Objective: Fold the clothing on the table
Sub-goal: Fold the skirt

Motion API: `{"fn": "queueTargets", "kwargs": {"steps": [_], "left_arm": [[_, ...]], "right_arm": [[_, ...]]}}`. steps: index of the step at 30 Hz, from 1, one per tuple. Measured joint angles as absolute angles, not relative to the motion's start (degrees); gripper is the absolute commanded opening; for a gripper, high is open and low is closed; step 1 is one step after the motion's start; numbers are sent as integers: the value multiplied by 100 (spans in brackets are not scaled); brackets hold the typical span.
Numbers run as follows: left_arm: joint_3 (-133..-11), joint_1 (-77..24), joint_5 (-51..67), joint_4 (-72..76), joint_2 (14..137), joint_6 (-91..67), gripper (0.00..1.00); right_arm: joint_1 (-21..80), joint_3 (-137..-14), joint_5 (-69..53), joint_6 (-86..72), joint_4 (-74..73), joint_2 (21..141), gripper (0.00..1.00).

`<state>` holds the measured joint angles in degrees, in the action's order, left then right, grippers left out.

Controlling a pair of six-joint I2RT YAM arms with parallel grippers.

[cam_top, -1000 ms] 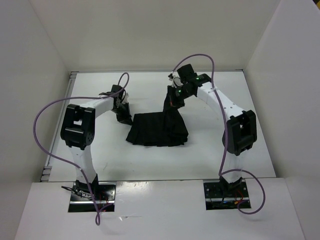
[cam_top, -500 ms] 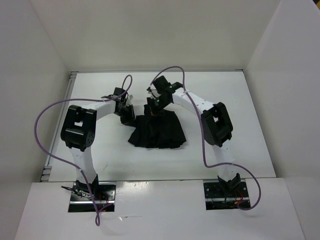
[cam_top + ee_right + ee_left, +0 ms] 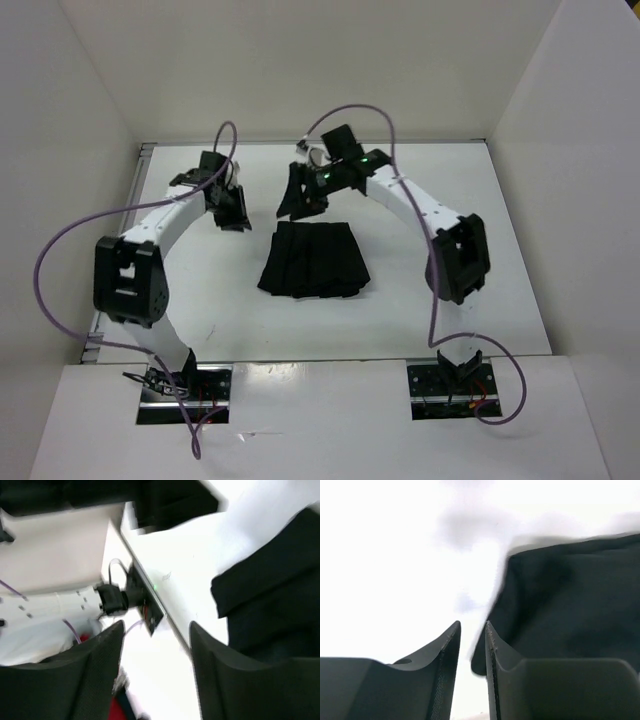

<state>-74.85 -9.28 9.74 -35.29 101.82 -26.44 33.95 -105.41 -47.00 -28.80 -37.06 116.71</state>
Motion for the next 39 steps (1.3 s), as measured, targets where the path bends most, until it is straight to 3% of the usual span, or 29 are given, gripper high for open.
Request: {"fn": "queueTargets", "kwargs": {"steps": [2,4,8,11,15,20,31,38,39], "left_arm": [[-7885,-917,773,-3776,9647,-2469,34],[-8272,-1000,923,-3804,9164,-2314,33],[-8420,-1321,2075,-3483,8591,-2154,31],[-7933,-1496,3173,-2921,8659,-2248,28],[-7428,-1498,3809,-2521,9509,-2425,28],[-6731,-1476,3951,-2250,10551,-2554,25],[-5983,-1474,3896,-2051,10906,-2744,25],[-6045,-1481,3903,-2176,10805,-2755,33],[-6095,-1483,3828,-2300,10669,-2744,43]], "right_arm": [[3133,-10514,-4475,-2845,-3721,11163,51],[2834,-10372,-4226,-2759,-3715,10639,37],[2270,-9730,-3839,-2676,-3664,9856,25],[2235,-9113,-3791,-2646,-3597,9870,25],[2305,-8283,-3841,-2639,-3514,10296,24],[2309,-7301,-4023,-2685,-3188,10654,23],[2309,-6364,-4145,-2744,-2757,10971,23],[2298,-6563,-4108,-2716,-2987,11249,27],[2298,-6665,-4010,-2714,-3114,11161,34]]}}
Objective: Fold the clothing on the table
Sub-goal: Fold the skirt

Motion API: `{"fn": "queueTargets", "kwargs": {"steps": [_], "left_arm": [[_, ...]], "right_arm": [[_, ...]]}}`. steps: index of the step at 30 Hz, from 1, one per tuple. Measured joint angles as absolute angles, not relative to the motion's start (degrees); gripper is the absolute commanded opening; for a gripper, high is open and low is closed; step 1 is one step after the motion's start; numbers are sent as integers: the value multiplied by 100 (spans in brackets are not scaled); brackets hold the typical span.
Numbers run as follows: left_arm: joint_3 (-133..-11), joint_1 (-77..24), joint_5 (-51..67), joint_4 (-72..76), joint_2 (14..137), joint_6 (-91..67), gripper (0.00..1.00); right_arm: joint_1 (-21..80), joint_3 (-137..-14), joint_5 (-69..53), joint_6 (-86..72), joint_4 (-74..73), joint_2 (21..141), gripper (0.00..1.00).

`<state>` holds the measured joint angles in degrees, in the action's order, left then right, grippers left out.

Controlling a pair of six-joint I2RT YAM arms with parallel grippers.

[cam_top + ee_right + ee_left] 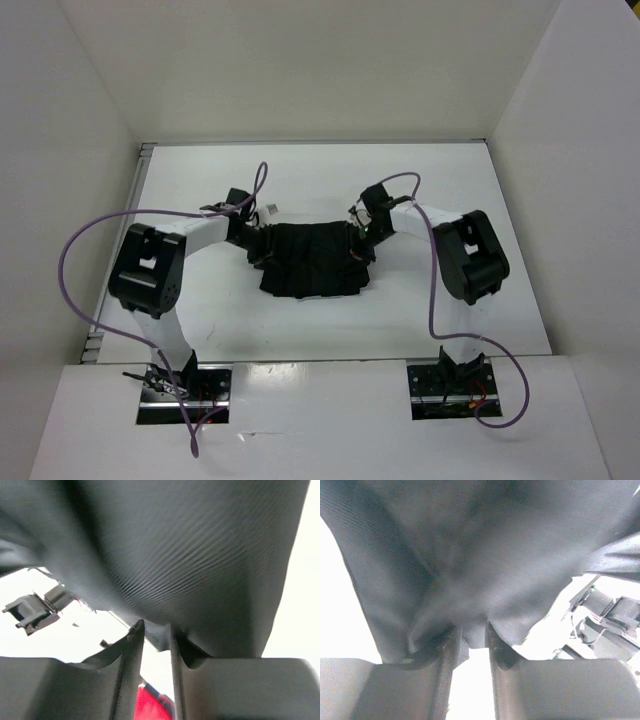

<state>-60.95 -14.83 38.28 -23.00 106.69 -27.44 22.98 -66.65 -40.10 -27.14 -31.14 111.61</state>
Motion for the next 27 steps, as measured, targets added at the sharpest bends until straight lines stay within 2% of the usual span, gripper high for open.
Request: {"fn": "queueTargets", "kwargs": {"steps": [2,3,4,8,9,11,12,14,15,18,21,27], "left_arm": [[-6274,-1490,3686,-2545,10184,-2729,55],[-6377,-1485,3616,-2617,9880,-2718,58],[-6517,-1466,3575,-2652,9470,-2722,60],[-6838,-1232,3503,-2290,7638,-2777,63],[-6807,-1146,3446,-2167,7164,-2851,63],[-6552,-1074,3306,-1896,6401,-3004,66],[-6278,-1074,3225,-1752,6045,-3089,66],[-5642,-1081,3087,-1664,5393,-3356,68],[-5253,-1083,3015,-1627,5116,-3494,70],[-4473,-1076,2753,-1809,4718,-3850,73],[-4167,-998,2541,-2086,4469,-4101,73],[-4134,-930,2473,-2040,4150,-4272,72]], "right_arm": [[2283,-7048,-3712,-2700,-3487,10809,42],[2274,-7282,-3594,-2687,-3636,10571,49],[2255,-7561,-3472,-2670,-3752,10248,50],[1916,-8418,-3330,-2596,-3776,8700,63],[1769,-8460,-3312,-2580,-3717,8305,69],[1437,-8270,-3242,-2622,-3564,7537,75],[1291,-8023,-3210,-2676,-3483,7212,82],[1079,-7319,-3175,-2832,-3345,6604,85],[969,-6849,-3162,-2934,-3284,6355,90],[652,-5625,-2910,-3332,-3284,5863,94],[285,-4781,-2495,-3636,-3468,5339,94],[106,-4652,-2150,-3839,-3544,4362,94]]}}
